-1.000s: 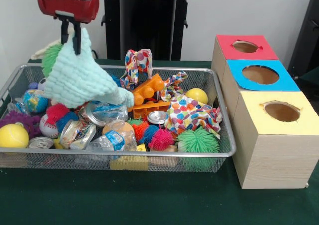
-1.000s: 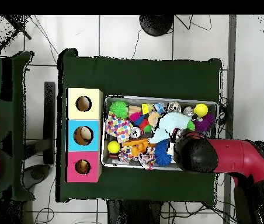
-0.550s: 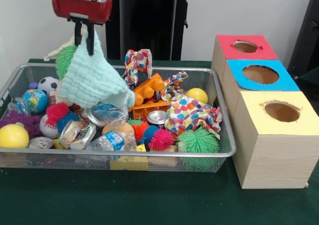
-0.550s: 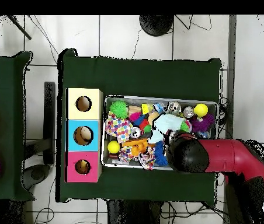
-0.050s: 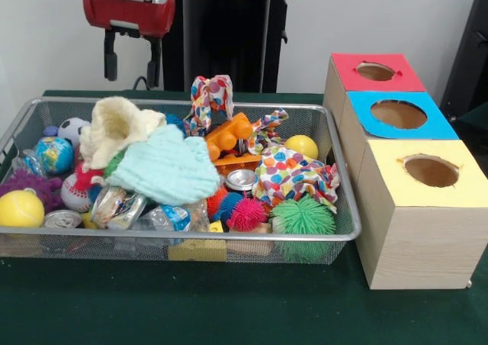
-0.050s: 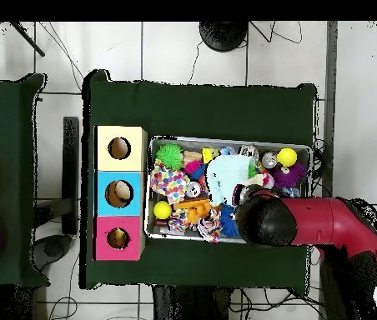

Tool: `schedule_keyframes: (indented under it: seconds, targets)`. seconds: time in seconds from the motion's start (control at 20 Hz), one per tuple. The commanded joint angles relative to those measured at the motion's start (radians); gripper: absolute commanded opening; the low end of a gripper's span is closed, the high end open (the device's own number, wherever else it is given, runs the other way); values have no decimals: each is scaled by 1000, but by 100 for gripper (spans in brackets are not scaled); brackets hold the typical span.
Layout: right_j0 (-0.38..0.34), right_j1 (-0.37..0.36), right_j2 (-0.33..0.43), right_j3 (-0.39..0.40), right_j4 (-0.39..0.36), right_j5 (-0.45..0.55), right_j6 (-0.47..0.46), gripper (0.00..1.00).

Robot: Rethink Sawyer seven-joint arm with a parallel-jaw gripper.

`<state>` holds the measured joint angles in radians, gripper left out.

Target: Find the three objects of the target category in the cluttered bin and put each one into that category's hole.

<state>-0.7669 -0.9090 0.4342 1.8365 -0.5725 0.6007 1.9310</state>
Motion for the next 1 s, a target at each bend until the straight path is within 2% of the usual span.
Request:
schedule_keyframes:
  seconds: [0.05,0.55,0.8,1.0]
  targets:
    - [18,1,39,5,-45,86,-160,100]
    - [41,-31,27,26,-23,103,-131,100]
    - [77,-47,10,57,29,151,-70,100]
    - [133,-58,-16,68,41,140,6,100]
